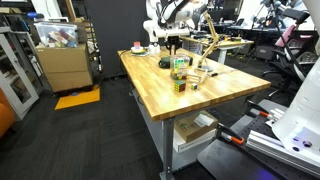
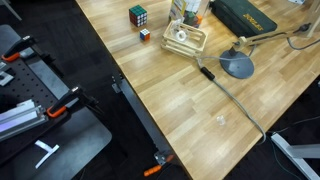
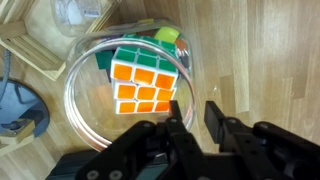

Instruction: Move the jar to the right edge of the table

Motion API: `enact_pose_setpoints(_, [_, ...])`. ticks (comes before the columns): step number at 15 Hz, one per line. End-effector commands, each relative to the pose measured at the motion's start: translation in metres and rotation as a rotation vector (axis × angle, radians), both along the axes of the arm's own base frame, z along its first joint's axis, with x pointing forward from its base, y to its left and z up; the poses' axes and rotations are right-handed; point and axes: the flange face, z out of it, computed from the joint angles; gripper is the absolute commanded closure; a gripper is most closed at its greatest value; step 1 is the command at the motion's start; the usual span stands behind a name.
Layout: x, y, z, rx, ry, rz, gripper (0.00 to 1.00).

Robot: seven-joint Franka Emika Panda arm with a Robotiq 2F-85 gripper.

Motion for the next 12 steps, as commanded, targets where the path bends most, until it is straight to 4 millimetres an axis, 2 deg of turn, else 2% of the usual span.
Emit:
enact_pose_setpoints(1, [0.000, -0.005, -0.004, 0.030, 0.025, 0.010, 0.96])
enact_pose_setpoints(2, [-0.001, -0.006, -0.007, 0.031, 0.031, 0.009, 1.00])
enact_pose_setpoints(4, [-0.003, -0.006, -0.014, 0.039, 0.042, 0.005, 1.00])
enact_pose_setpoints(8, [-0.007, 0.000, -0.006, 0.038, 0.031, 0.022, 0.99])
enact_pose_setpoints(12, [-0.018, 0.021, 0.008, 0.033, 0.032, 0.076, 0.99])
